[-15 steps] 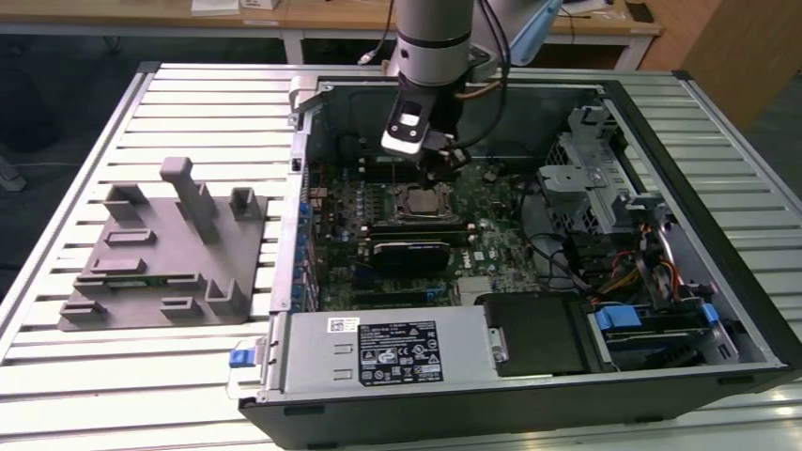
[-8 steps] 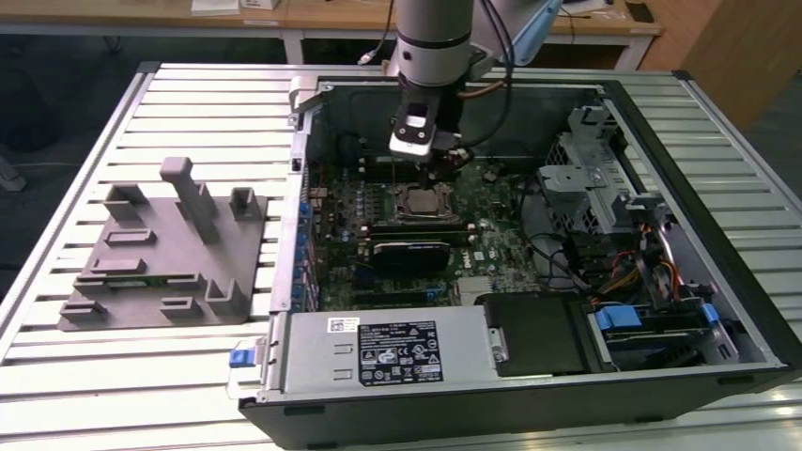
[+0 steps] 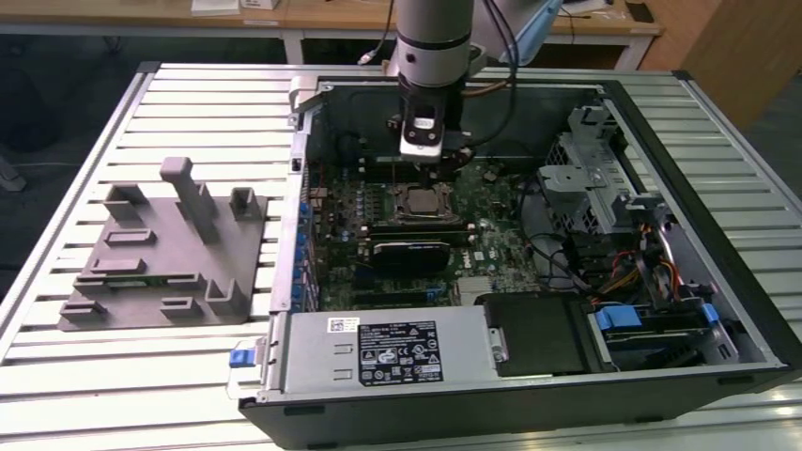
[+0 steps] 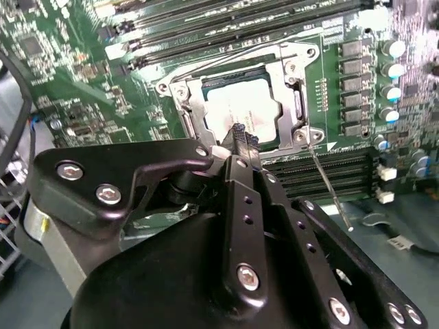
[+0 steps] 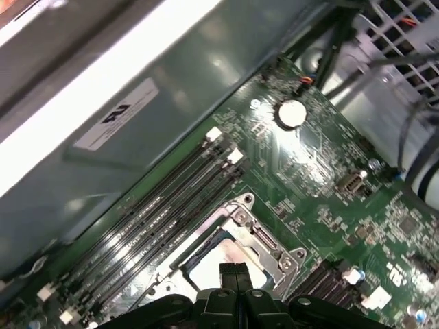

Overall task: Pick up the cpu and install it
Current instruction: 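Close the cpu cover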

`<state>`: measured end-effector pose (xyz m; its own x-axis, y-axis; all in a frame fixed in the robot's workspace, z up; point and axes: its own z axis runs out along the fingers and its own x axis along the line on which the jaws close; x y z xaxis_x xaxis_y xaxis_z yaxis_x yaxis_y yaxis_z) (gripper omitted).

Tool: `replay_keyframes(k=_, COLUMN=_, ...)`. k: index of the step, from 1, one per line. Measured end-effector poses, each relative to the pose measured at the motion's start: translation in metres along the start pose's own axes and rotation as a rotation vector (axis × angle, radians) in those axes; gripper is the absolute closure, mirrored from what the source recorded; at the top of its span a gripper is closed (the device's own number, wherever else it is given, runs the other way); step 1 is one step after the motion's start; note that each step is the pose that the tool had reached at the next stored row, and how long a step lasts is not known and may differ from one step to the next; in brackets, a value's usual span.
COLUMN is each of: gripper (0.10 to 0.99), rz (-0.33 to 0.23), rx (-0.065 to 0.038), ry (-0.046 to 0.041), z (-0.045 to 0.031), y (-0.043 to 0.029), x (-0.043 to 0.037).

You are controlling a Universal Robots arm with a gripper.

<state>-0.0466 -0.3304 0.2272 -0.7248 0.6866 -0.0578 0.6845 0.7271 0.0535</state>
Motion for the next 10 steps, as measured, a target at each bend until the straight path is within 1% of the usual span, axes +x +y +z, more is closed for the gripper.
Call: replay_keyframes(k=10, gripper=0.980, rz=-0.153, rx=-0.007, ry=0.0066, z=0.0006, y=0.0000, x=0.0000)
